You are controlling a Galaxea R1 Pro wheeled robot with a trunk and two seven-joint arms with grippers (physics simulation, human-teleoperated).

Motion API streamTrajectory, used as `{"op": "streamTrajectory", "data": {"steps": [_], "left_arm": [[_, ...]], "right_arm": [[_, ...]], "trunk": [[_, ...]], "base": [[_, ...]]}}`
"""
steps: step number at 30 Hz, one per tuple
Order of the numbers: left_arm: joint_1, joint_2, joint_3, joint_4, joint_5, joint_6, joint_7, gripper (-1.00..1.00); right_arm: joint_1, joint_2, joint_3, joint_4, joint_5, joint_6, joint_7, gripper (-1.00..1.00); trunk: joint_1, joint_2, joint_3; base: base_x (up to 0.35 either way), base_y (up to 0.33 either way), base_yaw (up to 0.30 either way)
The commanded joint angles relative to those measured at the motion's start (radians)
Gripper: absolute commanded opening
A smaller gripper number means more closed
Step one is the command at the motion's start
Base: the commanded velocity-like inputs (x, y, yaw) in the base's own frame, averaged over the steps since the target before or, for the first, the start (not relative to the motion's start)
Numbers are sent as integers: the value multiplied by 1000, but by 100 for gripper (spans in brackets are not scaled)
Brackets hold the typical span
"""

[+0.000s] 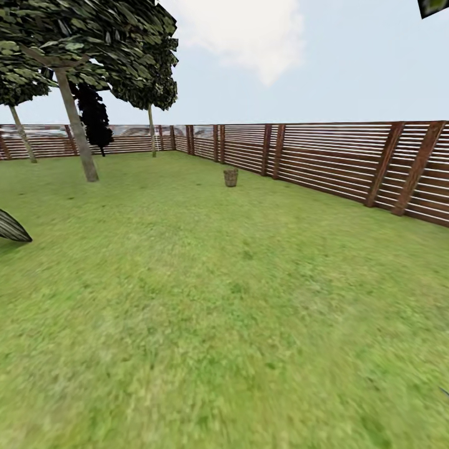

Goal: Take the three Easter eggs out of the wicker basket on the lawn in the garden, then place them on the lawn next to a single tree (choose any tree) so that all three eggs are next to the same tree and none are left in the basket.

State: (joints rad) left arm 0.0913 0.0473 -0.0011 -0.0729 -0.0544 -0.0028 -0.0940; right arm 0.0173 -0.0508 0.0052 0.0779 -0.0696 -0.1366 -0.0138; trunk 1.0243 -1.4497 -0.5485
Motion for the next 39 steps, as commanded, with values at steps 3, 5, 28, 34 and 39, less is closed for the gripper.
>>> {"op": "streamTrajectory", "data": {"steps": [3,5,28,34,39], "left_arm": [[1,0,0,-2,-6,0,-3,100],[1,0,1,-2,-6,0,-3,100],[1,0,0,-2,-6,0,-3,100],[1,0,0,-2,-6,0,-3,100],[1,0,0,-2,-6,0,-3,100]], "right_arm": [[0,0,1,2,-7,-6,0,100],[0,0,1,2,-7,-6,0,100],[0,0,1,2,-7,-6,0,100],[0,-1,1,2,-7,-6,0,100],[0,-1,1,2,-7,-6,0,100]], "trunk": [[1,0,0],[1,0,0],[1,0,0],[1,0,0],[1,0,0]], "base": [[338,0,0],[339,0,0],[339,0,0],[338,0,0],[338,0,0]]}}
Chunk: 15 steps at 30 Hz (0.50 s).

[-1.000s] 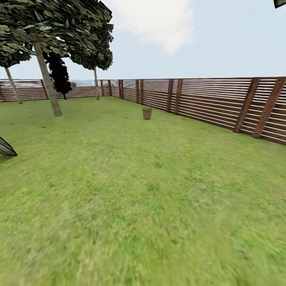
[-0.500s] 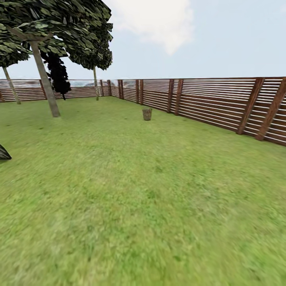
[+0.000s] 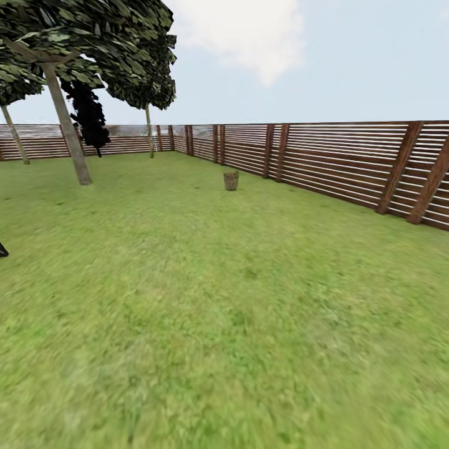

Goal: Take the three Easter eggs out of the wicker basket on the lawn in the garden, then place them on the lawn next to a single tree (choose any tree) so that all three eggs are next to the same tree and none are left in the basket.

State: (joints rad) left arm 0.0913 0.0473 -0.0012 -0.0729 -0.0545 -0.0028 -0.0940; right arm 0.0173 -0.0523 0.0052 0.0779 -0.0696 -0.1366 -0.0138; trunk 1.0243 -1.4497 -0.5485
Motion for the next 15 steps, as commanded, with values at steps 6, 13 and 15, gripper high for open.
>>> {"op": "streamTrajectory", "data": {"steps": [6,13,15], "left_arm": [[1,0,0,-2,-6,0,-3,100],[1,0,1,-2,-5,0,-3,100],[1,0,1,-2,-5,0,-3,100]], "right_arm": [[0,0,1,2,-7,-6,0,100],[0,0,1,2,-7,-6,0,100],[0,0,1,2,-8,-6,0,100]], "trunk": [[1,0,0],[1,0,0],[1,0,0]], "base": [[339,0,0],[339,0,0],[338,0,0]]}}
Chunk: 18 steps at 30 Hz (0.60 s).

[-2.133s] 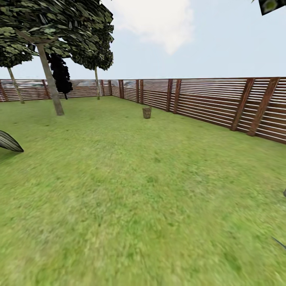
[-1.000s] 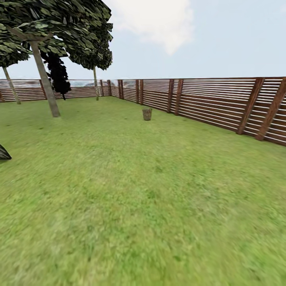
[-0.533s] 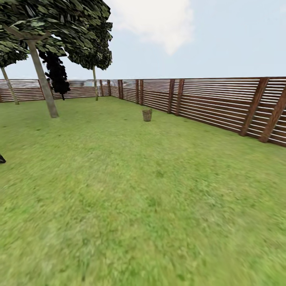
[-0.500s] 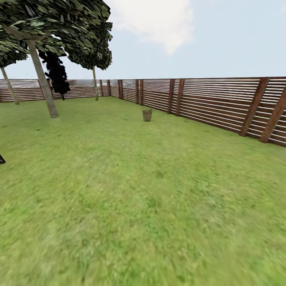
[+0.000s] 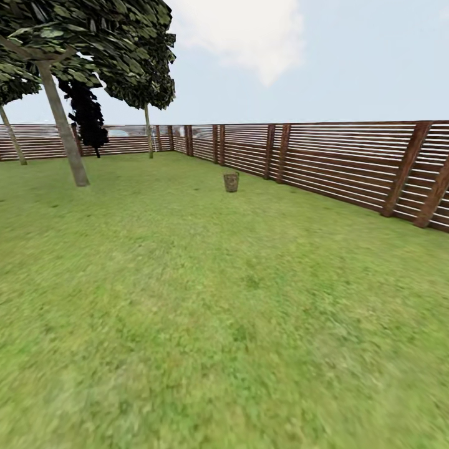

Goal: Take the three Easter eggs out of the wicker basket on the lawn in the garden, then place them on the lawn next to a single tree (choose any tree) so that all three eggs are next to the same tree and none are left in the basket.

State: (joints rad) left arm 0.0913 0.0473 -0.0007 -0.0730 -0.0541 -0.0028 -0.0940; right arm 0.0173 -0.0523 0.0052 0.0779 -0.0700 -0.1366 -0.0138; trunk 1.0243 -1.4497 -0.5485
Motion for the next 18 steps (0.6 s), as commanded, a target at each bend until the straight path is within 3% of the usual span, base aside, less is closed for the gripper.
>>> {"op": "streamTrajectory", "data": {"steps": [1,8,11,16,18], "left_arm": [[1,0,0,-2,-6,0,-3,100],[1,-1,-1,-1,-7,0,-1,100],[-16,9,17,11,10,17,16,100],[12,21,-5,-17,-12,-12,-2,100],[24,18,-5,-28,-12,-10,-2,100]], "right_arm": [[0,-1,1,2,-7,-6,0,100],[0,-4,2,1,-2,-5,5,100],[-18,-21,20,-12,2,12,9,100],[-46,-49,-9,-24,-16,-15,5,100],[-58,-60,-10,-30,-16,-18,6,100]], "trunk": [[1,0,0],[1,0,0],[1,0,0],[1,0,0],[1,0,0]], "base": [[339,0,0],[158,0,0],[0,0,0],[0,0,0],[293,0,0]]}}
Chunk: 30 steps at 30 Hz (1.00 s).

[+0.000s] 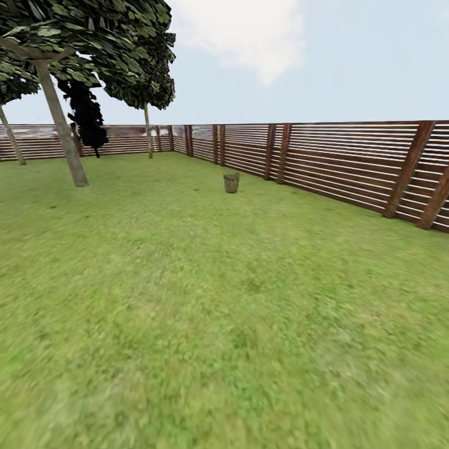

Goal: Take the three Easter eggs out of the wicker basket on the lawn in the garden, then place them on the lawn next to a single tree (choose any tree) so that all three eggs are next to the same tree and none are left in the basket.

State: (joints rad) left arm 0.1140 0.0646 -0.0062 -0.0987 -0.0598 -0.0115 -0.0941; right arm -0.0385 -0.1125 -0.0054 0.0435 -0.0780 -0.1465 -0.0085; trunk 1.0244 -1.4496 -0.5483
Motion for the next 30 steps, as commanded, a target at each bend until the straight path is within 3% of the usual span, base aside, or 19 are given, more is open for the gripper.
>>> {"op": "streamTrajectory", "data": {"steps": [1,6,7,23,30], "left_arm": [[7,0,0,-8,-5,-1,-4,100],[7,-3,0,-36,-4,-7,-8,100],[7,-2,0,-53,-4,-7,-8,100],[7,-2,0,-55,26,-7,-8,100],[7,-2,0,-55,26,-7,-8,100]], "right_arm": [[-8,-6,6,4,-2,-14,2,100],[-36,-11,2,4,-3,-15,1,100],[-106,-10,0,4,-5,-15,1,100],[-106,-12,0,4,-7,-16,2,100],[-106,-12,-1,4,-7,-19,4,100]], "trunk": [[1,0,-1],[1,0,-1],[1,0,-1],[1,0,2],[1,0,2]], "base": [[336,0,0],[339,0,64],[340,0,137],[340,0,102],[340,0,-218]]}}
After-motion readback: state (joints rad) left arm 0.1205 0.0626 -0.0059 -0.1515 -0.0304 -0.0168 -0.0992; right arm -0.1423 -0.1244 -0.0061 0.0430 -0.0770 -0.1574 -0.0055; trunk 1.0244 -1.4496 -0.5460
